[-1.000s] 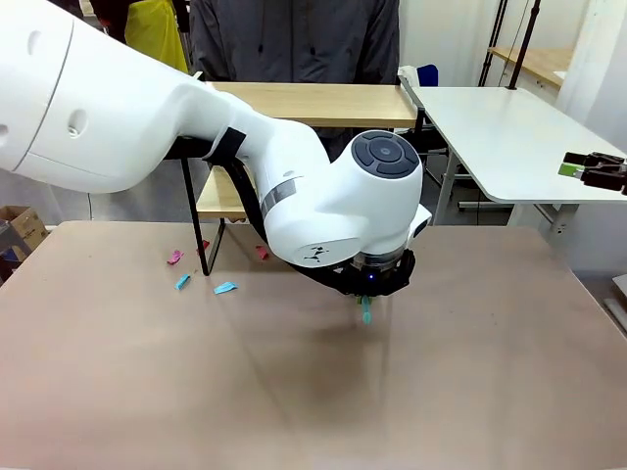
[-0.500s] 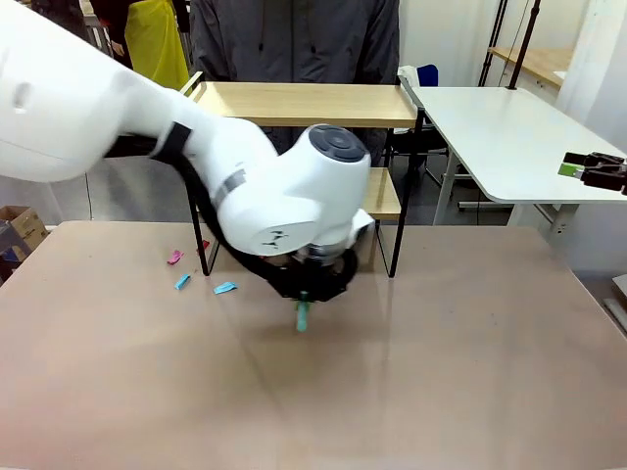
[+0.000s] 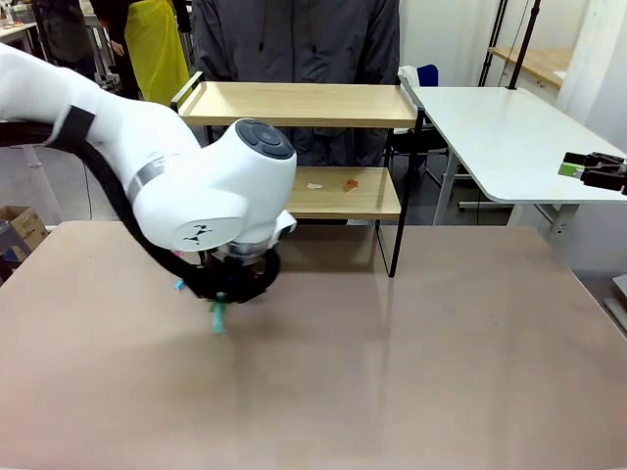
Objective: Clean the shelf.
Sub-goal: Clean the specific section of the Shelf indicated by the human with the Duster.
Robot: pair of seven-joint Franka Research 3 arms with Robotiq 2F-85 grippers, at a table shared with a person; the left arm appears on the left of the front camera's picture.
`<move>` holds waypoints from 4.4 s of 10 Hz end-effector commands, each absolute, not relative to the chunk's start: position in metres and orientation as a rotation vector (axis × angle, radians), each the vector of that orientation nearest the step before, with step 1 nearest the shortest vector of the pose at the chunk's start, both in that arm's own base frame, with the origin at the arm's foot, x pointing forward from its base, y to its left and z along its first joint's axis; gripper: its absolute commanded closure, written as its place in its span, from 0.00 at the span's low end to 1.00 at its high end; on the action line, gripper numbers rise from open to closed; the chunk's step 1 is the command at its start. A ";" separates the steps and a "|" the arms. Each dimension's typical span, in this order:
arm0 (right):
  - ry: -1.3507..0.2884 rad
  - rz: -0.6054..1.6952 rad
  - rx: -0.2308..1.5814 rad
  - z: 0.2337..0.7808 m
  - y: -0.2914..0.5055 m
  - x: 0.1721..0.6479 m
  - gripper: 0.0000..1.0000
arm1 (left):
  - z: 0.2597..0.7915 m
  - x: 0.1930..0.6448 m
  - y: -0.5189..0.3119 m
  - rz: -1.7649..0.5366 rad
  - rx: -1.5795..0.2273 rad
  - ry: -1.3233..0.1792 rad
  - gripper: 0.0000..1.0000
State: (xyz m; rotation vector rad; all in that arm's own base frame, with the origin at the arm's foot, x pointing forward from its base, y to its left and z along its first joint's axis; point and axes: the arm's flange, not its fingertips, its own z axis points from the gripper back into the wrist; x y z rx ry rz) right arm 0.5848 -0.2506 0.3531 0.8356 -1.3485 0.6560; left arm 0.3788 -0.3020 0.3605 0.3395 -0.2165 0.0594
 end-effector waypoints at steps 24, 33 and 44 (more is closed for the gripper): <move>-1.357 0.656 0.833 0.356 -0.250 0.586 0.00 | 0.612 0.263 -0.194 -1.093 0.179 0.016 0.87; -1.357 0.656 0.833 0.356 -0.250 0.586 0.00 | 0.625 0.252 -0.196 -1.077 0.194 0.068 0.87; -1.357 0.656 0.833 0.356 -0.250 0.586 0.00 | 0.625 0.252 -0.196 -1.077 0.194 0.068 0.87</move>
